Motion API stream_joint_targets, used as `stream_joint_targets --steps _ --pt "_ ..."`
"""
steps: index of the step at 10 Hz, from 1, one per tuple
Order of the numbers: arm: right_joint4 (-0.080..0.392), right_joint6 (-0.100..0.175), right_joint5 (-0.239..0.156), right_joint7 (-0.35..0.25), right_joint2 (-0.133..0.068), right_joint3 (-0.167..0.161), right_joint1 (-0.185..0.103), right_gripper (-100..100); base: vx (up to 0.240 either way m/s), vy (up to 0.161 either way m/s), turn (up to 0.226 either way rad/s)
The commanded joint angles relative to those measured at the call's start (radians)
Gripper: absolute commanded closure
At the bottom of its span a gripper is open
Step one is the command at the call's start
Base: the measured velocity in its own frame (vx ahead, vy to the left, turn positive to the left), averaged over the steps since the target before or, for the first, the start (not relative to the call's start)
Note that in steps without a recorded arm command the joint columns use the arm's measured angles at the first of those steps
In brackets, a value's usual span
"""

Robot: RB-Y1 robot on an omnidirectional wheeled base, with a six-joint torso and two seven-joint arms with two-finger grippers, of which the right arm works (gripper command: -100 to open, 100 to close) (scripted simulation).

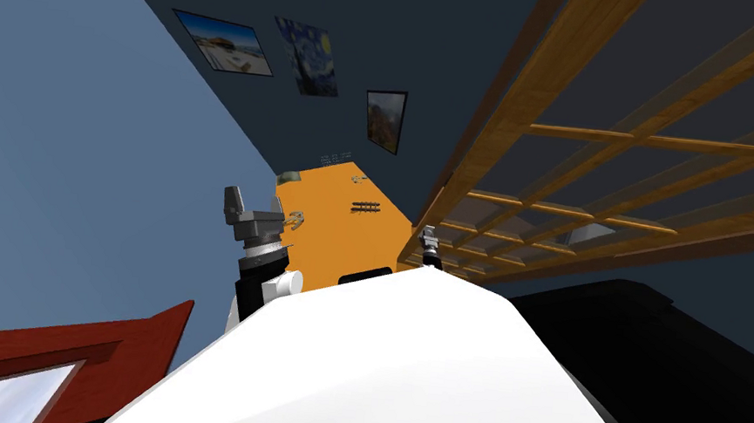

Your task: Pull the door open

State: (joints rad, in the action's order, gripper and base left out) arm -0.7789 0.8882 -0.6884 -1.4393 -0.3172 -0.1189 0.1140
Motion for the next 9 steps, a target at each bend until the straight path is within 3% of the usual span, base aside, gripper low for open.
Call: stream_joint_targets --steps 1,3,9 --pt "0.000 0.006 0.010 -0.015 -0.006 -0.017 -0.002 100 -0.167 -0.005 0.060" --pt "-0.001 0.005 0.011 -0.016 -0.008 -0.019 0.000 100 -0.146 -0.017 0.050" --pt "-0.029 0.022 0.053 -0.071 -0.043 -0.096 0.028 100 -0.194 -0.012 0.066"
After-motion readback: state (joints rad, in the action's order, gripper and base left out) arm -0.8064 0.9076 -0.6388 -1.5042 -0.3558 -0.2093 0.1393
